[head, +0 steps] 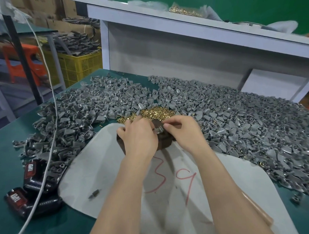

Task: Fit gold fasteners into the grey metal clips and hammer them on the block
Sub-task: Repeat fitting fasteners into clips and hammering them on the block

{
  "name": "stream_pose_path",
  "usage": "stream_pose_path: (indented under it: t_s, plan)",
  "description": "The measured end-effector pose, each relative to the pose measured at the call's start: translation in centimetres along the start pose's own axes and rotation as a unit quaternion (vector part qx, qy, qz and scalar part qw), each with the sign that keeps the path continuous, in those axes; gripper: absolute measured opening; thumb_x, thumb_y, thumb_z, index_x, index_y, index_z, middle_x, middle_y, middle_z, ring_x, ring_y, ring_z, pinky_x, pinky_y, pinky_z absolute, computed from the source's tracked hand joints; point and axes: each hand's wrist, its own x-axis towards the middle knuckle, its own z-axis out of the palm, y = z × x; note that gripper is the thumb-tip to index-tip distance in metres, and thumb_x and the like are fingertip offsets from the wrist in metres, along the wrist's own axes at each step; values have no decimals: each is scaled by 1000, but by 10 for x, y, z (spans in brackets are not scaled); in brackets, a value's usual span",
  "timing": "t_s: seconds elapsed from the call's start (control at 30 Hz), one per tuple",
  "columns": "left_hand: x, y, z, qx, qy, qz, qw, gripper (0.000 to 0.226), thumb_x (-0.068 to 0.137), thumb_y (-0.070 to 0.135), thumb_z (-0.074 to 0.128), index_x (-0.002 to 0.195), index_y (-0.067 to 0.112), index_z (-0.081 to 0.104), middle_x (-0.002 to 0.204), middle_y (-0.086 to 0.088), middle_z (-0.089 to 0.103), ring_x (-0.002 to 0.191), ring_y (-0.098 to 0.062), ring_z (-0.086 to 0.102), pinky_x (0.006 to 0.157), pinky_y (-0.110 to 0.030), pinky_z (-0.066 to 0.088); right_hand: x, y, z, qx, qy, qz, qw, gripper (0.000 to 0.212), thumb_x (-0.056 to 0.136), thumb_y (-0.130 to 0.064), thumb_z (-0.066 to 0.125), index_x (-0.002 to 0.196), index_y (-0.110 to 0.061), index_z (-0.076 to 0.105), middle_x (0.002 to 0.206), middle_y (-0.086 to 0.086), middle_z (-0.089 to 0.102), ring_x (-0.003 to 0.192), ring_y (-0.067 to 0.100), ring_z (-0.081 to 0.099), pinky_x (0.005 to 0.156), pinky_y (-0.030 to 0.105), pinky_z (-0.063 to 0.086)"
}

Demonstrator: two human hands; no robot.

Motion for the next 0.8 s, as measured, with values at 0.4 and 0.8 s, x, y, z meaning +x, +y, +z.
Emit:
stream_pose_path:
  t_s: [0.4, 0.8]
  plan:
    - [-1, 0, 0, 7, 6, 0, 1000, 16, 93, 26, 52, 97, 26, 68, 112, 2, 55, 113, -26, 41, 85, -37, 25, 3, 0, 17, -68, 12, -52, 996, 12, 86, -12, 64, 94, -19, 69, 88, -3, 53, 74, 8, 49, 83, 29, 46]
    - [-2, 1, 0, 4, 9, 2, 1000, 17, 93, 25, 52, 98, 25, 68, 112, 2, 56, 113, -25, 41, 85, -37, 25, -1, 1, 23, -99, 36, -69, 992, 8, 89, -9, 59, 90, -12, 66, 84, -7, 45, 78, 15, 48, 77, 28, 40]
